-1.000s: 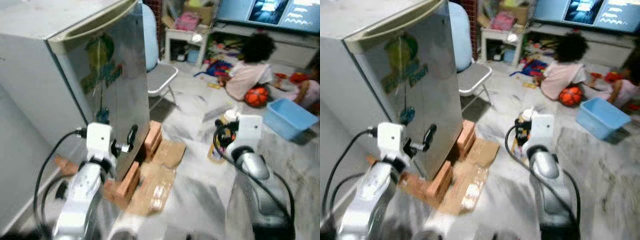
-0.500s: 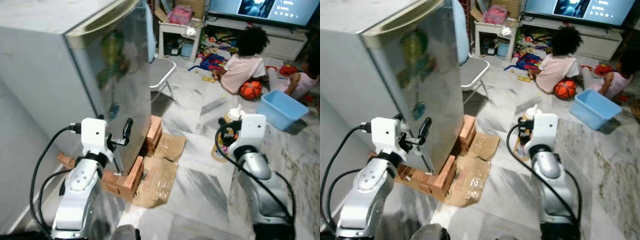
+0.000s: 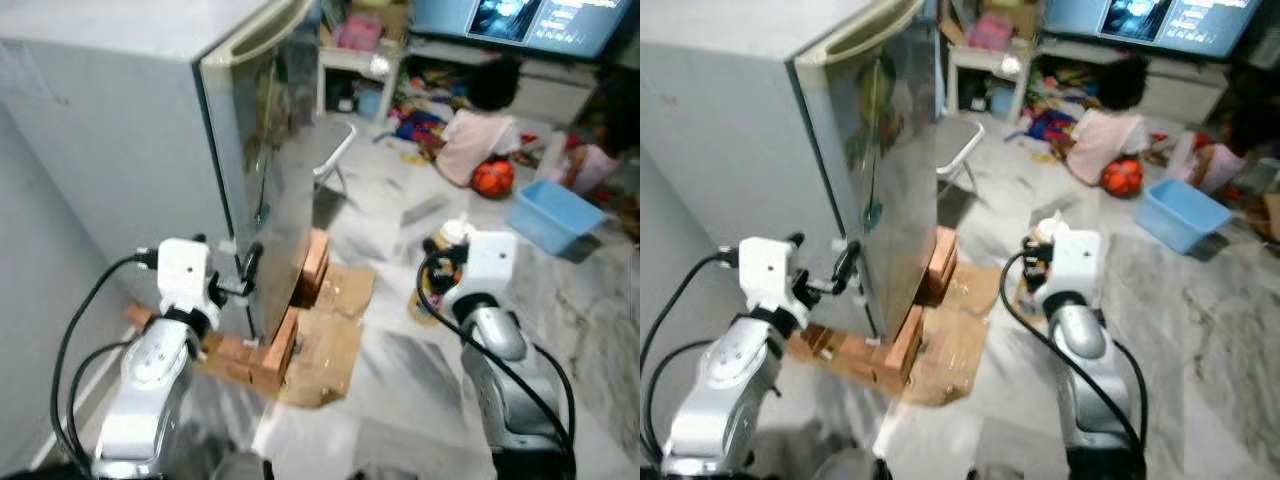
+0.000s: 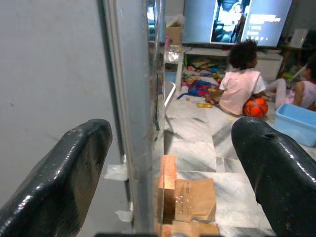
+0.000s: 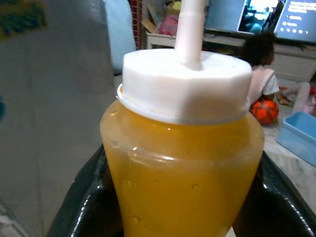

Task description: Restocking fridge

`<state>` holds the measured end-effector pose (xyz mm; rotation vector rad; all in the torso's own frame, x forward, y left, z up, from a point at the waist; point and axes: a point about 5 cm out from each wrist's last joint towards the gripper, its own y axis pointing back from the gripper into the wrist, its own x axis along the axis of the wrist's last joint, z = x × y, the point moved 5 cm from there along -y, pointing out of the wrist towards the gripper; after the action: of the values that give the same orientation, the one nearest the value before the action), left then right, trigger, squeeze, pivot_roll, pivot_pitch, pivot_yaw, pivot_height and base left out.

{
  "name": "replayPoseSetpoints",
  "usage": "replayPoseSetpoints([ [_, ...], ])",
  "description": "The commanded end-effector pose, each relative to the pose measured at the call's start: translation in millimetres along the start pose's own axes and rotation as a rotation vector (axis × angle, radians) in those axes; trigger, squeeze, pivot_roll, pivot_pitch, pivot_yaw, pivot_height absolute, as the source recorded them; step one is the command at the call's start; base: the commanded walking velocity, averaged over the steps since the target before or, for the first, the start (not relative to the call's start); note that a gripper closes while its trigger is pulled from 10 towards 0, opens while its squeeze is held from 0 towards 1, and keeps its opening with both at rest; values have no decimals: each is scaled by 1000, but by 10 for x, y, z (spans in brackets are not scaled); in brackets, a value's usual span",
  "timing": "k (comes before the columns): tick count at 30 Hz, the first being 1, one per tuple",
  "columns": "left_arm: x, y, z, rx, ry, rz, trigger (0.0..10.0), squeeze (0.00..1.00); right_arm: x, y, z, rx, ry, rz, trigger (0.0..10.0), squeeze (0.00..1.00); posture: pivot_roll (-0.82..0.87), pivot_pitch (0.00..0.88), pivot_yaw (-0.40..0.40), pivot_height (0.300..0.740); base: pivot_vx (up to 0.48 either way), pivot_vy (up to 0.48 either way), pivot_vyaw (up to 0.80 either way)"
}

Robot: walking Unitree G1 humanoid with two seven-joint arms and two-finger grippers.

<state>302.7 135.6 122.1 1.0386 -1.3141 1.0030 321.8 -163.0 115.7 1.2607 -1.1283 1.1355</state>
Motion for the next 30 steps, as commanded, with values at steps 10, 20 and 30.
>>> replayPoseSetpoints([
  [10,79,-150,21,-20,27,40,10000,0,51,102,146,-64,0,2,10000,0,27,17,-13,740,260,54,0],
  [20,65,-145,36,-19,35,36,10000,0,7,97,124,-55,8,-15,10000,0,35,17,-17,740,256,382,0],
  [30,51,-146,52,-25,26,37,10000,0,-3,102,110,-52,16,-26,10000,0,34,16,-17,740,0,35,0],
])
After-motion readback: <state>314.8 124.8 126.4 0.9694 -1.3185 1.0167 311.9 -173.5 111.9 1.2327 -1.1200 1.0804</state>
